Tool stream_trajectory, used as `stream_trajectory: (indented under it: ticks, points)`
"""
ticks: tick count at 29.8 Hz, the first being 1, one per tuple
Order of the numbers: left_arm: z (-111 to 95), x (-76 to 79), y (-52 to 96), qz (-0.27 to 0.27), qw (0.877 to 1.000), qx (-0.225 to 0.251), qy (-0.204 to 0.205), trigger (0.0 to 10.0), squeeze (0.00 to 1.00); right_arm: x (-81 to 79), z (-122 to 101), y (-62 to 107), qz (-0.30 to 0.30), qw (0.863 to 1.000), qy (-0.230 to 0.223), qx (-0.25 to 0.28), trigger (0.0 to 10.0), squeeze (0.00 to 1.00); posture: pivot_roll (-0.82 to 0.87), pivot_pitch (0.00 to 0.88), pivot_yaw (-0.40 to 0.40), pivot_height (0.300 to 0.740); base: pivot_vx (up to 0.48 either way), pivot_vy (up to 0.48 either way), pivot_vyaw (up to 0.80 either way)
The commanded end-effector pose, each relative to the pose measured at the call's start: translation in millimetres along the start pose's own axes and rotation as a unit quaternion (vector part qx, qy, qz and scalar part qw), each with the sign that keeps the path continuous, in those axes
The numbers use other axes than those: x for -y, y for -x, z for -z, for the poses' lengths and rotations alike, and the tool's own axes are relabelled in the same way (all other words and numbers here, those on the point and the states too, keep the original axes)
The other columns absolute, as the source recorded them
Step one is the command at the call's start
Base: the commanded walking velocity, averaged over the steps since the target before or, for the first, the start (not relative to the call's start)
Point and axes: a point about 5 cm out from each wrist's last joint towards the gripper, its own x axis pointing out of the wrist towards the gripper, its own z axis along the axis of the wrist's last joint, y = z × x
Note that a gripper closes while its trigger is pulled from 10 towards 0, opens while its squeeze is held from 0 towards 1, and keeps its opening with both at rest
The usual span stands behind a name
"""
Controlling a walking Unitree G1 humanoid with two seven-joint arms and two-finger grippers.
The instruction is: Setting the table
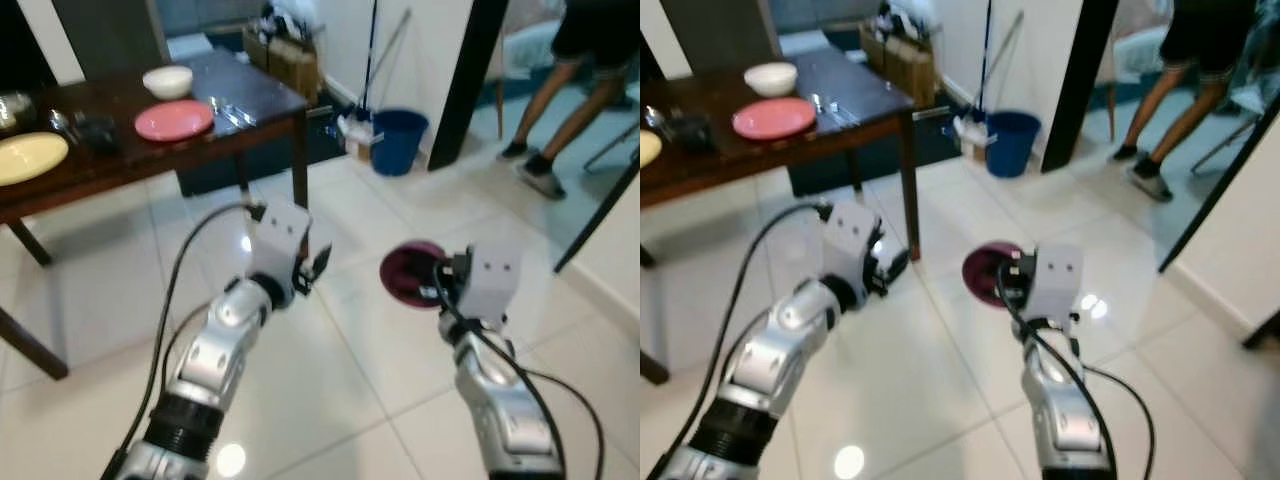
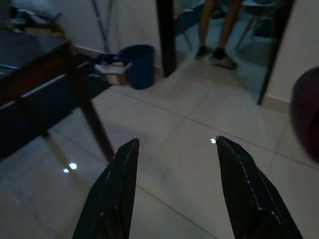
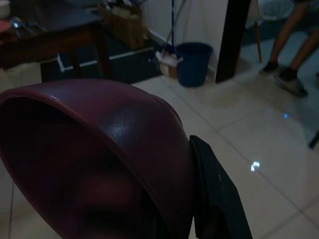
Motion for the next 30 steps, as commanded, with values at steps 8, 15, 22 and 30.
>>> stream_trajectory:
  ticks: [8,15,22,30]
  points:
    - [7,-7.5,2.1,-0.015,1.000,-0.016,0.002,10.0,0.00,-5.4,-5,2.0,-0.016,1.000,-0.002,0.010,10.0,0.00,-0.08,0.015,0.092,0.740,0.480,0.000,0.00]
    - [6,-7.9,1.7,-0.016,1.000,-0.016,0.003,10.0,0.00,-1.7,-8,0.4,-0.015,1.000,-0.004,0.018,10.0,0.00,-0.08,0.014,0.093,0.740,0.480,0.000,0.00]
    - [6,-9.8,1.6,-0.020,1.000,-0.016,0.002,10.0,0.00,-3.5,-18,-0.6,-0.044,0.998,-0.021,0.044,10.0,0.00,-0.07,0.011,0.097,0.740,0.480,0.000,0.00]
    - [5,-12.2,1.1,-0.025,1.000,-0.017,0.000,10.0,0.00,-3.2,-23,-1.6,-0.059,0.996,-0.037,0.052,10.0,0.00,-0.07,0.010,0.100,0.740,0.480,0.000,0.00]
